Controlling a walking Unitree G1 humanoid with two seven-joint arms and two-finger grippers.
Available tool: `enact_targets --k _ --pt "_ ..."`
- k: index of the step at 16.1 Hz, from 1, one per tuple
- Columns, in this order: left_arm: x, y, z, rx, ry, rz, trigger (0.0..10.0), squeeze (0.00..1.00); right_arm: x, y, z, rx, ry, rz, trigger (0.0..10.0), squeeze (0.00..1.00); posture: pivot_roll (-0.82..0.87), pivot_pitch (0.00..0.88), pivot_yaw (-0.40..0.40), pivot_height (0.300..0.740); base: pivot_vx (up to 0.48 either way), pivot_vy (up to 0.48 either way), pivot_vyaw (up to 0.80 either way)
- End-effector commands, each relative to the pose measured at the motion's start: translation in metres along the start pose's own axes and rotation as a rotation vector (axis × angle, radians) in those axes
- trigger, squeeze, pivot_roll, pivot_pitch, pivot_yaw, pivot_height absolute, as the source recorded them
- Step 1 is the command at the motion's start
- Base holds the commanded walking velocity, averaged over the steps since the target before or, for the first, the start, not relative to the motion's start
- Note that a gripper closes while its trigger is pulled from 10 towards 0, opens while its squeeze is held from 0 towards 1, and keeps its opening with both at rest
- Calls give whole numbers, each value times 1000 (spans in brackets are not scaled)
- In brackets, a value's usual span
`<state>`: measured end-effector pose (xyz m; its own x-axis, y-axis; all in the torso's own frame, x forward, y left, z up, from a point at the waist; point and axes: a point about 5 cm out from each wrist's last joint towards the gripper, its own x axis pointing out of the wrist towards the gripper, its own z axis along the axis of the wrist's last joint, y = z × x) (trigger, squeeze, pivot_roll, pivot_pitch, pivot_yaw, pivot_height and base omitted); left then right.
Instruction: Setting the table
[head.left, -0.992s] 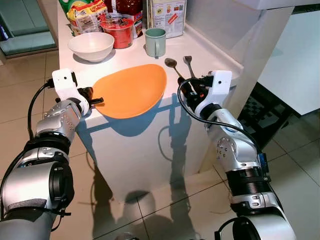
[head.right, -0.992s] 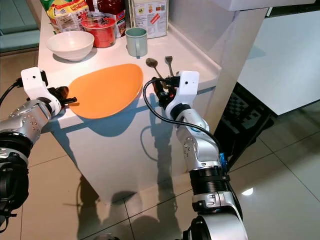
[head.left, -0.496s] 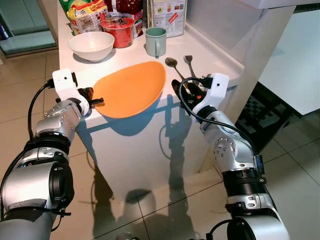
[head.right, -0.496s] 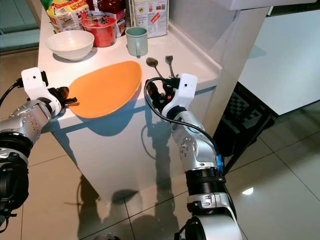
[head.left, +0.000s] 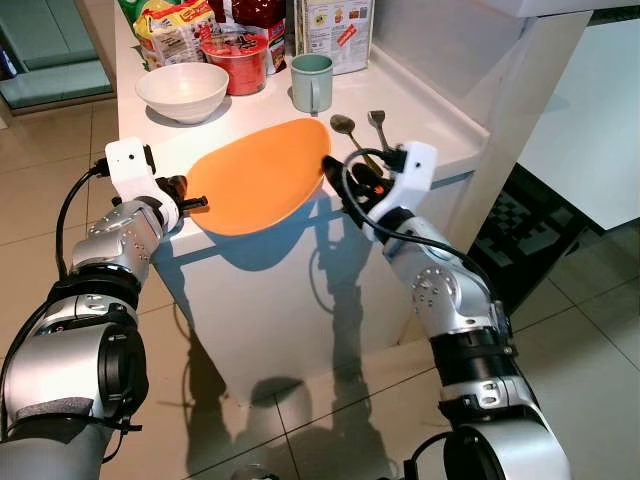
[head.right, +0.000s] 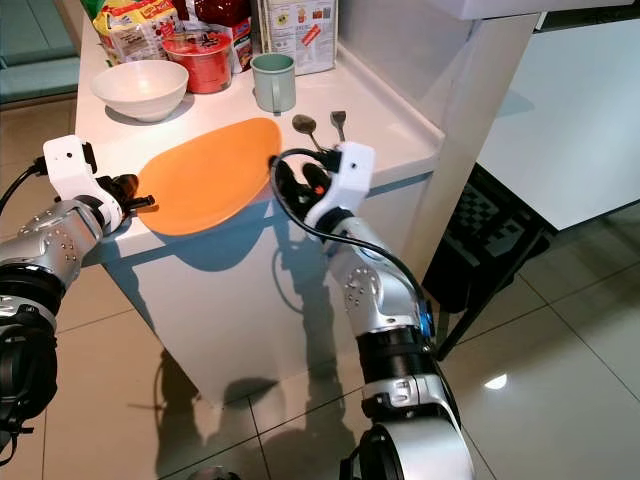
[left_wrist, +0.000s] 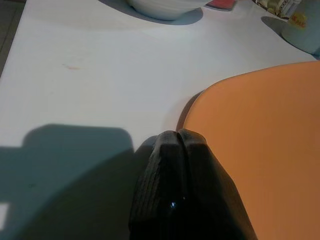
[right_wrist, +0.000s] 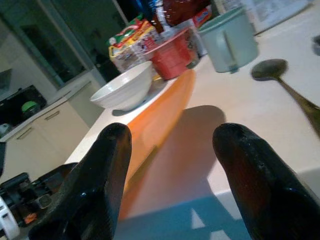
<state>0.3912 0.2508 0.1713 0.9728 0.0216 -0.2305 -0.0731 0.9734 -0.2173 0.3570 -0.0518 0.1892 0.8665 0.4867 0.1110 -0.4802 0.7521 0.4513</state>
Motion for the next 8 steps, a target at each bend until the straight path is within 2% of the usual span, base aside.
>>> enact_targets --k 1,8 --pt "0 0 -14 5 71 2 0 0 10 18 1 18 -12 51 10000 0 150 55 35 740 0 0 0" --pt "0 -2 -10 4 61 -5 0 0 28 31 -15 110 40 79 10000 0 164 56 41 740 0 0 0"
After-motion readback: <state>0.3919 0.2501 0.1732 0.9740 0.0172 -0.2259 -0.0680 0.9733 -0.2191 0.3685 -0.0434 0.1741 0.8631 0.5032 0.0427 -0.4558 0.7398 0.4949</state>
